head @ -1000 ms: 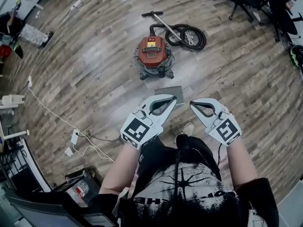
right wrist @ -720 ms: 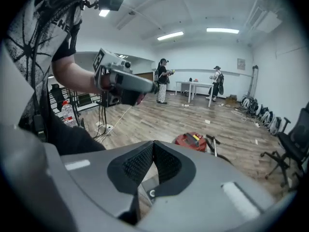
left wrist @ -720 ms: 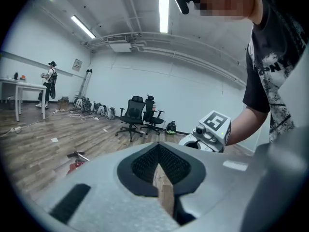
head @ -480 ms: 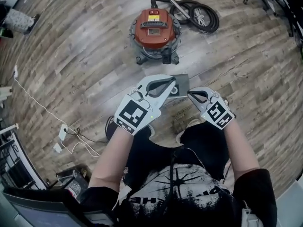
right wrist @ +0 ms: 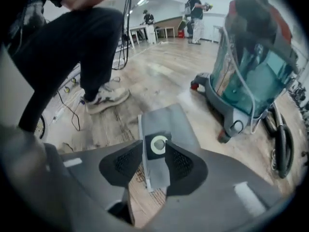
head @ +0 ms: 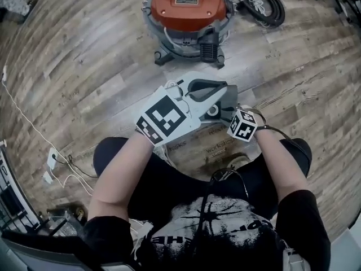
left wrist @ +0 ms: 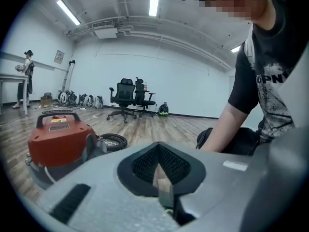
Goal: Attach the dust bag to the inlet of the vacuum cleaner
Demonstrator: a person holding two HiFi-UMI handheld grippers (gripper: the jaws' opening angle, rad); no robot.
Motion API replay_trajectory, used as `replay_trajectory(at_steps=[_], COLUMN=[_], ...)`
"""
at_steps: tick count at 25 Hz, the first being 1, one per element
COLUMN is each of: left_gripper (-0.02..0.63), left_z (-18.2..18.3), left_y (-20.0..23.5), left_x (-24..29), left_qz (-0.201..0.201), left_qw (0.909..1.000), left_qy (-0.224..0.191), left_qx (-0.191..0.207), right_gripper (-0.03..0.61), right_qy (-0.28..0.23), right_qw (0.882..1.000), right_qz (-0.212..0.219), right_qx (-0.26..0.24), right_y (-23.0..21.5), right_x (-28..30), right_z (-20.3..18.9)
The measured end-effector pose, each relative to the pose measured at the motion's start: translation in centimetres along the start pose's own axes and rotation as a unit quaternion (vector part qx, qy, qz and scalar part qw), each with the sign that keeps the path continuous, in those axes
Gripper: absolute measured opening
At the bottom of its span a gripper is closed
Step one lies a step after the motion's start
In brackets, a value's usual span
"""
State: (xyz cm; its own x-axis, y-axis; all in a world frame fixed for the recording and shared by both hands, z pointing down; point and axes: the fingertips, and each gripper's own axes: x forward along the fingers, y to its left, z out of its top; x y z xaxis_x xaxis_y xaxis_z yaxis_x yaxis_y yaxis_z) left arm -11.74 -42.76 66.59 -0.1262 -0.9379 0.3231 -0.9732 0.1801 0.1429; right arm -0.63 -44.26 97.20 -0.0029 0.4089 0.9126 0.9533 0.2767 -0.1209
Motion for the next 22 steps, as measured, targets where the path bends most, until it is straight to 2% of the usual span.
replay_trajectory(at_steps=[4,8,15,19,22], left_gripper=[-0.003,-0.003,-0.003,-0.003,-0.003], left_z=[-2.4,-4.6,-6.0,-6.3,-6.5], left_y=[-0.4,-0.8,-1.3,-1.2,-0.9], left_x=[0.9,1.6,1.4,0.1,-0.5], left_qz=[0.015,0.022,0.033,0.049,0.06], left_qw=[0.9992,0.9975,0.9959,0.995,0.9946], left_qy=[0.034,0.066,0.083,0.085,0.081], left_qx=[0.015,0.0,-0.013,-0.018,-0.025], right_gripper=[0.178,0.2,0.202,0.176,0.138], right_qy=[0.086,0.128,0.173,0.186,0.184], right_qw=[0.996,0.992,0.984,0.98,0.98], right_qz=[0.006,0.004,-0.009,-0.027,-0.024], right_qx=[-0.013,-0.019,-0.035,-0.071,-0.076], right_y=[0.1,0.2,-0.1,-0.1,0.0], right_x=[5.4,8.2,11.6,12.7,12.8], right_z=[-5.7,-8.8,-11.1,-11.1,-11.1])
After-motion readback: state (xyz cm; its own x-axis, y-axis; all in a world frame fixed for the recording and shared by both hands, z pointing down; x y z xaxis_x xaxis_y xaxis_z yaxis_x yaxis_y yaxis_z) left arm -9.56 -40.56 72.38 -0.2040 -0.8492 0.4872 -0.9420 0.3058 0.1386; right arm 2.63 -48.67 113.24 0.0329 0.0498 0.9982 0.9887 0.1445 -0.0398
